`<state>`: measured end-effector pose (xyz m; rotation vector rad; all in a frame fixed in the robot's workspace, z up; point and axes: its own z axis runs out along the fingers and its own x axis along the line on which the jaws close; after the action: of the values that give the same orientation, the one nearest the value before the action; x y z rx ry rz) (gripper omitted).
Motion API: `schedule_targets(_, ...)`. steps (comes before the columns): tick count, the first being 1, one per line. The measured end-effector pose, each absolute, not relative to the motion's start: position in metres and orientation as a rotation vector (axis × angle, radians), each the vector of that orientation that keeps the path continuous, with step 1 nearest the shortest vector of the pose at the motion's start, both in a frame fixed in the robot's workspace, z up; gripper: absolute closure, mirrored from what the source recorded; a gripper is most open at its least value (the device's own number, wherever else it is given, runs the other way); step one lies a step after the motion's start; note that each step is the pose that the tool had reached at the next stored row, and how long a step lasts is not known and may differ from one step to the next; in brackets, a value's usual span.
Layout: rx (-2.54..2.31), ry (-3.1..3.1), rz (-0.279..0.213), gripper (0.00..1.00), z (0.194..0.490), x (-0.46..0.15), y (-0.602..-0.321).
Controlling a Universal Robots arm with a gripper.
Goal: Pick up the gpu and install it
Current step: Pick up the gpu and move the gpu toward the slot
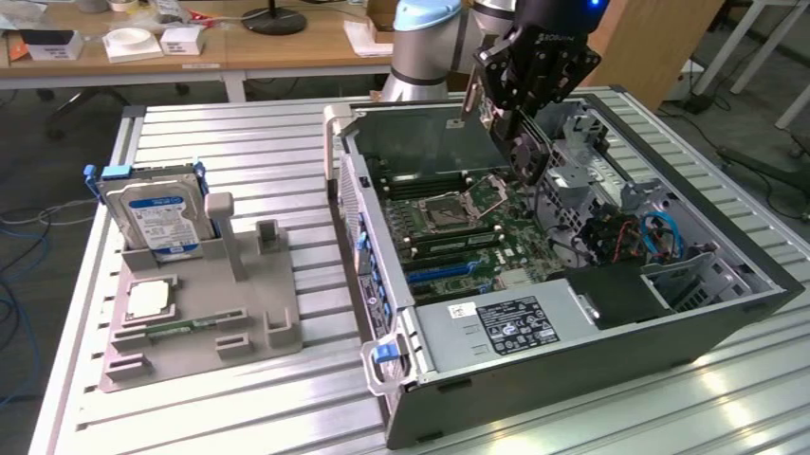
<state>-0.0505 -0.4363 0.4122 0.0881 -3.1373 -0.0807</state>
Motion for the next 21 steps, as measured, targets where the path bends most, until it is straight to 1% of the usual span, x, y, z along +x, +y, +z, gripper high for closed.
schedule_targets(21,0.402,-3.107,-0.08,0.73,0.4122,-0.0506,-0.4364)
